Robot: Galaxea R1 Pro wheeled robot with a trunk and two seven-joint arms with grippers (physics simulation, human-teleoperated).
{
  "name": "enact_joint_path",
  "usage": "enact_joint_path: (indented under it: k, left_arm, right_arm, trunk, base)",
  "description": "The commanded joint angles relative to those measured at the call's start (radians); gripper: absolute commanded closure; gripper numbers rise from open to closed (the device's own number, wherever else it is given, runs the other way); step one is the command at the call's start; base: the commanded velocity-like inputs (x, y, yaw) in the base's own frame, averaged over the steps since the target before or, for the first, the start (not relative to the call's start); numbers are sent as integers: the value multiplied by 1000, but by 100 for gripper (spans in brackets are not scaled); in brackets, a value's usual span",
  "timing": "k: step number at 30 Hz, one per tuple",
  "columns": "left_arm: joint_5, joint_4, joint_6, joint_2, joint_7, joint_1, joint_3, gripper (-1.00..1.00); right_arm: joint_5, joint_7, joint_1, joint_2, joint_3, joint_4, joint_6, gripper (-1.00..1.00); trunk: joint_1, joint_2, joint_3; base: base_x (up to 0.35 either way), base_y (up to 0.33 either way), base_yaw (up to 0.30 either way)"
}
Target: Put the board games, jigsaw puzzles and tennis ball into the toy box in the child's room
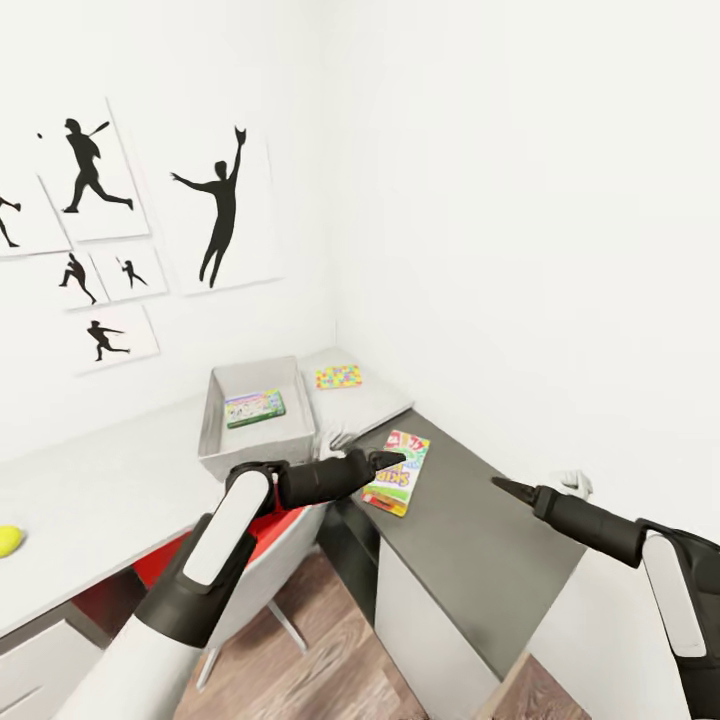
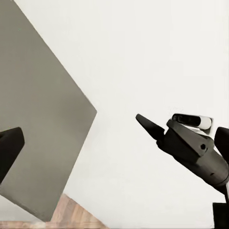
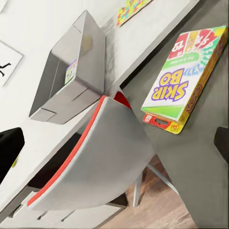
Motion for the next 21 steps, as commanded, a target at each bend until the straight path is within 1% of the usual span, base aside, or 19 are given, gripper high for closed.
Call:
enact_joint_path:
  k: [1,2,3,4,7,8,10,11,13,14,15,16,18,19,21]
  left_arm:
    - [10,13,2,0,10,-1,-15,-100]
    - [10,13,2,0,10,-1,-15,-100]
    - [10,32,2,0,10,-1,-27,-100]
    - [10,32,2,0,10,-1,-27,-100]
    - [10,106,-8,-1,9,-1,-51,-100]
    - [10,106,-8,-1,9,-1,-51,-100]
    - [10,154,-36,-1,8,-1,-60,-100]
    - [10,154,-36,-1,8,-1,-60,-100]
    - [11,193,-79,-1,6,-1,-67,-100]
    - [11,193,-79,-1,6,-1,-67,-100]
    - [11,209,-104,-1,6,-1,-69,-100]
    - [11,209,-104,-1,6,-1,-69,-100]
    - [11,235,-149,-1,5,-1,-75,-100]
    - [11,235,-149,-1,5,-1,-75,-100]
    - [11,252,-181,-1,5,-1,-90,-100]
  right_arm:
    - [3,7,0,-3,-9,-1,5,-100]
    - [3,7,0,-3,-9,-1,5,-100]
    - [3,8,2,-7,-17,-2,5,-100]
    - [3,8,2,-7,-17,-2,5,-100]
    - [2,17,4,-31,-41,-4,5,-100]
    - [2,17,4,-31,-41,-4,5,-100]
    - [2,32,5,-46,-52,-5,5,-100]
    - [2,32,5,-46,-52,-5,5,-100]
    - [2,48,6,-55,-58,-5,5,-100]
    - [2,48,6,-55,-58,-5,5,-100]
    - [2,54,6,-59,-61,-5,5,-100]
    - [2,54,6,-59,-61,-5,5,-100]
    - [2,62,6,-63,-64,-5,5,-100]
    - [2,62,6,-63,-64,-5,5,-100]
    - [2,67,7,-67,-67,-5,5,-100]
  trunk:
    - [1,-2,-2]
    - [1,-2,-2]
    - [1,-2,-2]
    - [1,-2,-2]
    - [1,-2,-2]
    - [1,-2,-2]
    - [1,-2,-2]
    - [1,-2,-2]
    - [1,-2,-2]
    - [1,-2,-2]
    - [1,-2,-2]
    - [1,-2,-2]
    - [1,-2,-2]
    - [1,-2,-2]
    - [1,-2,-2]
  base:
    - [0,0,-283]
    - [0,0,-283]
    - [0,0,-283]
    - [0,0,-283]
    - [0,0,-283]
    - [0,0,-283]
    - [0,0,-283]
    - [0,0,-283]
    - [0,0,-283]
    - [0,0,-283]
    - [0,0,-282]
    - [0,0,-282]
    - [0,0,-282]
    - [0,0,-282]
    - [0,0,-282]
